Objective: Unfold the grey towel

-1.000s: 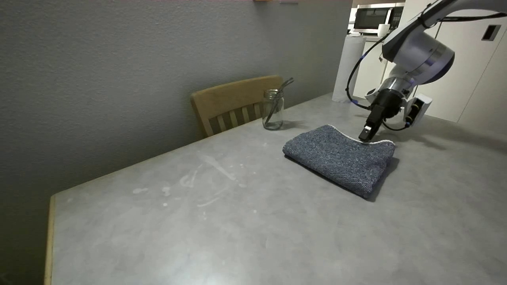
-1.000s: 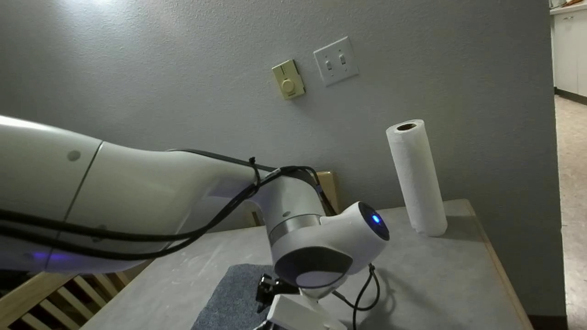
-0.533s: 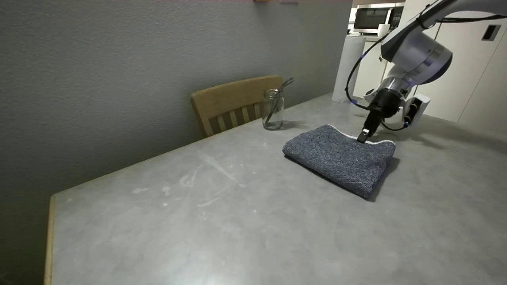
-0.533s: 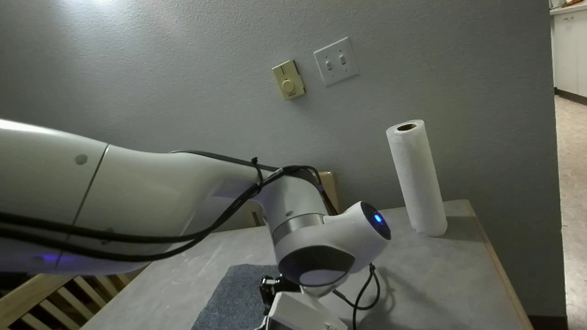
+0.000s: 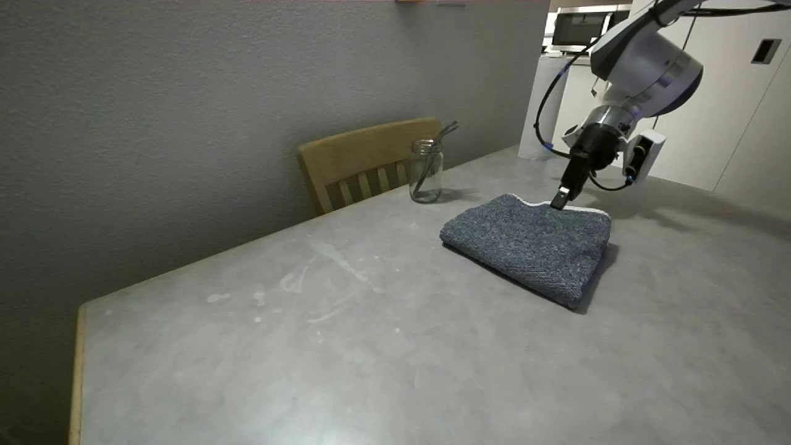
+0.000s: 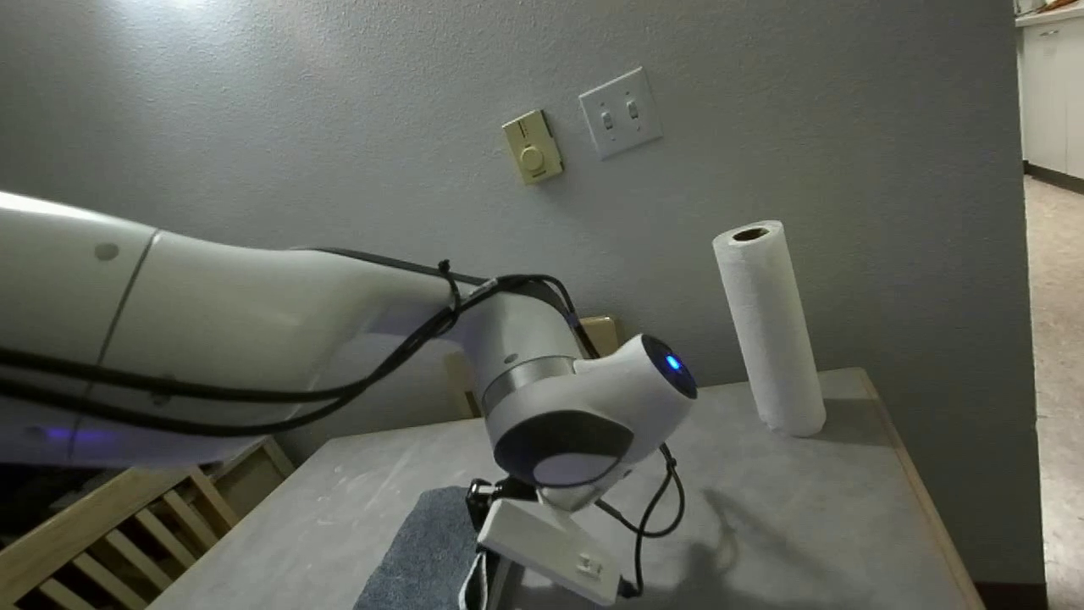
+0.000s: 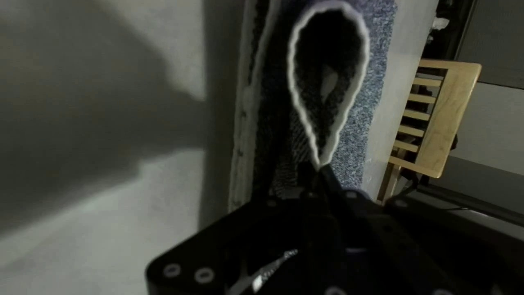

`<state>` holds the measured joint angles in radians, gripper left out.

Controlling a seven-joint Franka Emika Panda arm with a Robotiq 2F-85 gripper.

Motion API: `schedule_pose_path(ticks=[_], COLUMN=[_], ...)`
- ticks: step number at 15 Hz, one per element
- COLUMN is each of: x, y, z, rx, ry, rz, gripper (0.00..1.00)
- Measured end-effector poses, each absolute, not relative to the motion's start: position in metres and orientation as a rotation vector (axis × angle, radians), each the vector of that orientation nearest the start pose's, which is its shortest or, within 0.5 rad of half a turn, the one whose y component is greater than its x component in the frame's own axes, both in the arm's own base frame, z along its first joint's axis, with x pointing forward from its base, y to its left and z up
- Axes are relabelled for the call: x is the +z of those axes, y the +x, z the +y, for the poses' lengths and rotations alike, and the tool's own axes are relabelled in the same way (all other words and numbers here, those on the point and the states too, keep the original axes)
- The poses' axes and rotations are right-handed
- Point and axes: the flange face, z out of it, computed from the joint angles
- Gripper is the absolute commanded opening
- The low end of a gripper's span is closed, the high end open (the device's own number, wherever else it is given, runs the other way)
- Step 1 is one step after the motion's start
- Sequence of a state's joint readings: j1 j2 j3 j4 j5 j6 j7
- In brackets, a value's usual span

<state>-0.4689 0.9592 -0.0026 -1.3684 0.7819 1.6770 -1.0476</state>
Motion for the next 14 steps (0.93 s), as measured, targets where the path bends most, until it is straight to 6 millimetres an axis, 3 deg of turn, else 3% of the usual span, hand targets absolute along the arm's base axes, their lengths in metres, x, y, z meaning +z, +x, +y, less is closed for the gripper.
schedule_pose_path(ticks=[3, 7, 14], x=[0.167, 0.217, 0.260], y=[0.645, 0.669, 0.678], z=[-0.216, -0.163, -0.078], rx=[-0.054, 0.009, 0.215], ry=[-2.213, -2.249, -2.420], rz=[-0.255, -0.224, -0.021], gripper=[0.01, 0.01, 0.01])
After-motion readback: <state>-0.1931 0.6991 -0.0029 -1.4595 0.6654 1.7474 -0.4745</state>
